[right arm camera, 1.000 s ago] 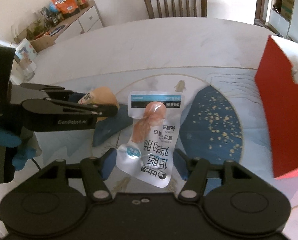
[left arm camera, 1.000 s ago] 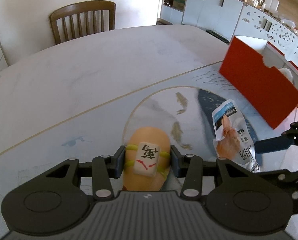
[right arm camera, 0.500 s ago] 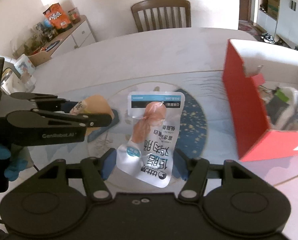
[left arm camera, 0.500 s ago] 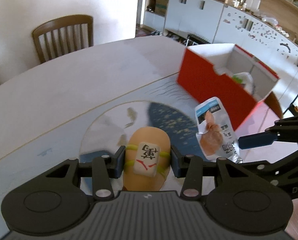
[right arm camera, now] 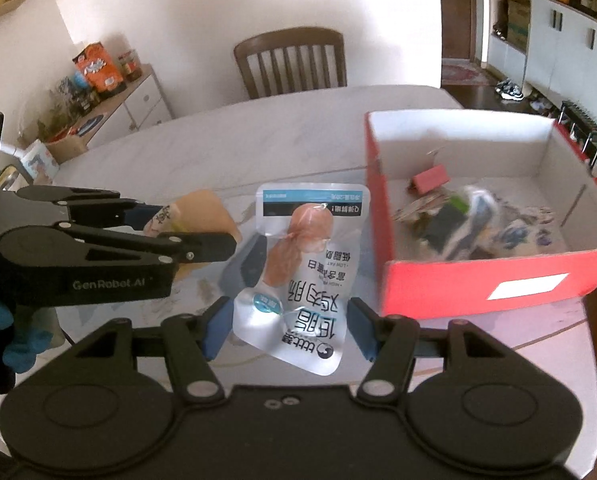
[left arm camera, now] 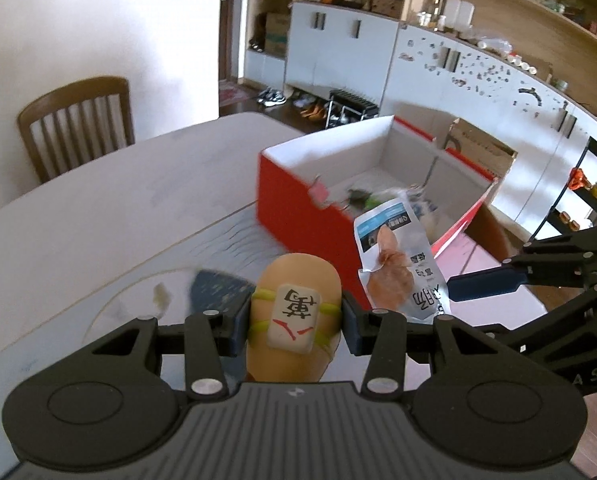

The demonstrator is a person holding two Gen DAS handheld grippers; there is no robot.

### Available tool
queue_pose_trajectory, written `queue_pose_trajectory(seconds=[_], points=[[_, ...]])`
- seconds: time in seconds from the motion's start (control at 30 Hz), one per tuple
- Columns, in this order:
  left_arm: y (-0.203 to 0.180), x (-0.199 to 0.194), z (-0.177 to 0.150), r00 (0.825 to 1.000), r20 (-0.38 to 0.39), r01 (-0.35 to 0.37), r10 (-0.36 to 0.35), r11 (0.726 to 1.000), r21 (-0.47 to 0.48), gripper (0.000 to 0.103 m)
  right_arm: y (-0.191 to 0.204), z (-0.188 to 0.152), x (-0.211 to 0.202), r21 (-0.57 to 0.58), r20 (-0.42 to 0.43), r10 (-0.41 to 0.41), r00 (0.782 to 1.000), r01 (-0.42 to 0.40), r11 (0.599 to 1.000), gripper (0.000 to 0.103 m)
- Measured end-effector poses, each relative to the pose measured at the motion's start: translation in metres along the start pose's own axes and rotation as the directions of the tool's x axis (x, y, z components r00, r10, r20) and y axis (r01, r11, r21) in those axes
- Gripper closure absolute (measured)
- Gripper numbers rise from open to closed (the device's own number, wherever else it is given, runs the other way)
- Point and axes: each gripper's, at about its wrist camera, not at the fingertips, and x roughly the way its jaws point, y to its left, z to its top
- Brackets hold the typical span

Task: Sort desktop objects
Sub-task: 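Carry the bread plush and sausage pouch with both tools over the red box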

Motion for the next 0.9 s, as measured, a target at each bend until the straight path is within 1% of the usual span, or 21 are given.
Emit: queue_pose_trajectory(seconds=[0.23,0.5,0.7,0.9], points=[[-0.035,0.012,0.023,1.000,0.023,0.007,-0.007,1.000,0.029,0.059,-0.041,0.004,-0.019,0.010,0.029,-0.028,0.999,0.028,1.000,0.041],[-0.065,0.030,0.048,0.999,0.041,0.000,-0.002,0.999,0.053,0.059,-0.086,0.010,-0.034,0.017,0.057,-0.055,0.997,0.054,0.998,0.041],[-0.083,0.053,0.071,0.999,0.043,-0.006,0.003,0.998,0.069,0.059,-0.118,0.018,-0.037,0.028,0.071,-0.084,0.994,0.082,0.996,0.041],[-0.090,0.077,0.092,1.000,0.028,-0.010,0.008,0.997,0.073,0.059,-0.150,0.029,-0.033,0.042,0.074,-0.116,0.990,0.113,0.993,0.041]])
